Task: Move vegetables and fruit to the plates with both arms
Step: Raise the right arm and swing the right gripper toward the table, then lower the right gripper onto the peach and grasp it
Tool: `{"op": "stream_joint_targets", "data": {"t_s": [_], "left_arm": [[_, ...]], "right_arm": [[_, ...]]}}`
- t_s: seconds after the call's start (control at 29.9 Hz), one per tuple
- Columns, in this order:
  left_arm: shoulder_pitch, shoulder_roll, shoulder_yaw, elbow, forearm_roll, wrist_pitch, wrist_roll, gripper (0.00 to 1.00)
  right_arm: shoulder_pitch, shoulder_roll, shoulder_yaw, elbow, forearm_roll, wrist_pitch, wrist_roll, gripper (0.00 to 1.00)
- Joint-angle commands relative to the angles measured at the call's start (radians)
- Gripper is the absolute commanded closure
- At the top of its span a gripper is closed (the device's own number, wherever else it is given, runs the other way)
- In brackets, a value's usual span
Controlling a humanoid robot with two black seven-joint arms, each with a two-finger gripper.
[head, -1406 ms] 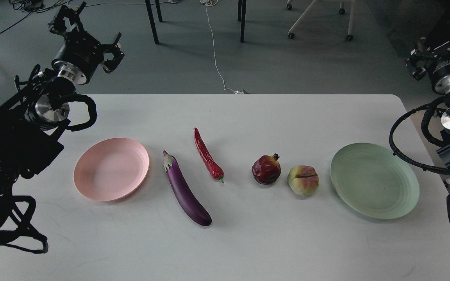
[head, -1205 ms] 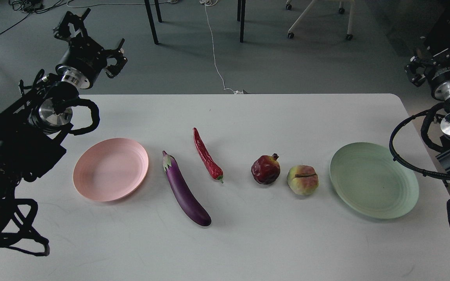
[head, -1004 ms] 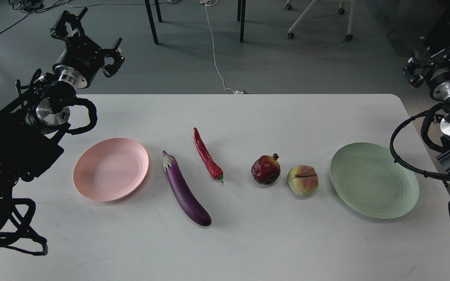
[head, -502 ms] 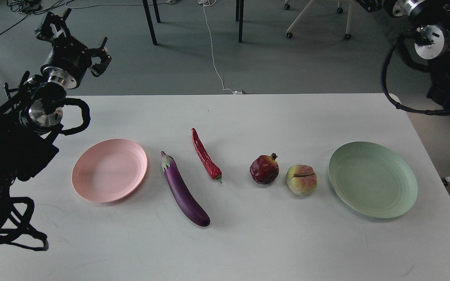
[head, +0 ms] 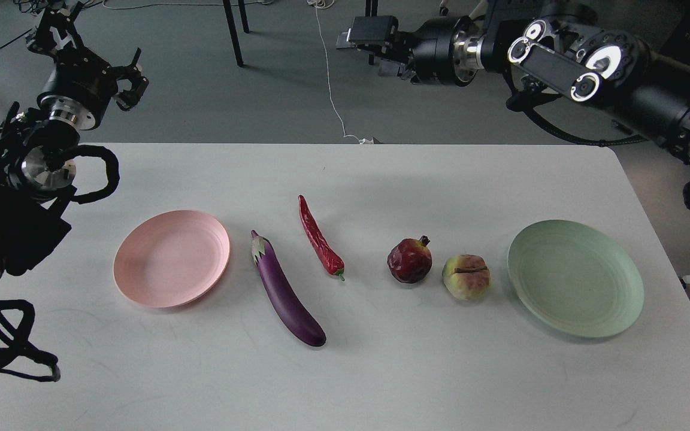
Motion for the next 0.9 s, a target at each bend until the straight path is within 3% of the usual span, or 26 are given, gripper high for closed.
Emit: {"op": "stream_joint_targets", "data": {"t_s": [0.0, 0.37, 0.87], "left_arm": [[0.004, 0.000, 0.003, 0.000, -0.001, 0.000, 0.000, 0.01], [0.005, 0.005, 0.003, 0.000, -0.001, 0.000, 0.000, 0.01], [0.011, 0.005, 0.001, 0.000, -0.001, 0.000, -0.004, 0.01]], "right_arm": [[-0.002, -0.036, -0.057, 0.100, -0.182, 0.000, 0.004, 0.00], [0.012, -0.231, -0.169, 0.465, -0.571, 0.000, 0.013, 0.00], [-0.038, -0.252, -0.312, 0.510, -0.724, 0.000, 0.059, 0.04]]}}
